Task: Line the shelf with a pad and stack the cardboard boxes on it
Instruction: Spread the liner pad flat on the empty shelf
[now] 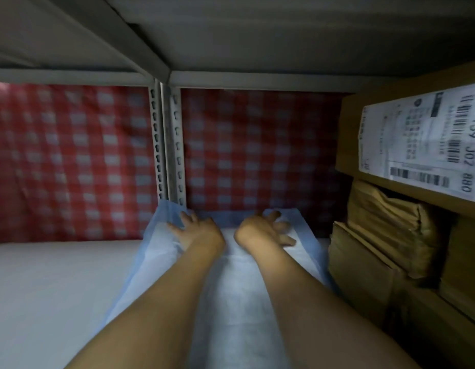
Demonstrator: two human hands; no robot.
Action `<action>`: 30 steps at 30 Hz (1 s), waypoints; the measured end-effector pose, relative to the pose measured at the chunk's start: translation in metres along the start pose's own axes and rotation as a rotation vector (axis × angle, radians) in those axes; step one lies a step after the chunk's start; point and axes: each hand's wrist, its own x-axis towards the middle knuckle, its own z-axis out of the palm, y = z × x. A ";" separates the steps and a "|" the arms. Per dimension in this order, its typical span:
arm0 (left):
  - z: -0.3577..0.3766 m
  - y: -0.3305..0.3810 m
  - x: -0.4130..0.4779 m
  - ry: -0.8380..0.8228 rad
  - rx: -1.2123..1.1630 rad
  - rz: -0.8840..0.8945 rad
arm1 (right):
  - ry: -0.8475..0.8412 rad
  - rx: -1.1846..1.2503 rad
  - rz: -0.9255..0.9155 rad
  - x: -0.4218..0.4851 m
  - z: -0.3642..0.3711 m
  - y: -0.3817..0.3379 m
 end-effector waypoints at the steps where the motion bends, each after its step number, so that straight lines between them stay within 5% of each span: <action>1: 0.003 -0.002 0.002 0.003 -0.011 0.007 | -0.018 -0.025 0.029 0.003 0.003 0.001; 16: 0.020 -0.032 0.024 -0.160 -0.361 -0.310 | 0.083 -0.287 0.077 0.045 0.045 0.031; 23: 0.027 -0.023 0.011 -0.046 0.025 -0.173 | 0.076 -0.459 -0.037 0.026 0.048 0.035; 30: 0.015 -0.022 -0.029 -0.195 0.235 -0.057 | -0.085 -0.511 -0.229 0.000 0.048 0.040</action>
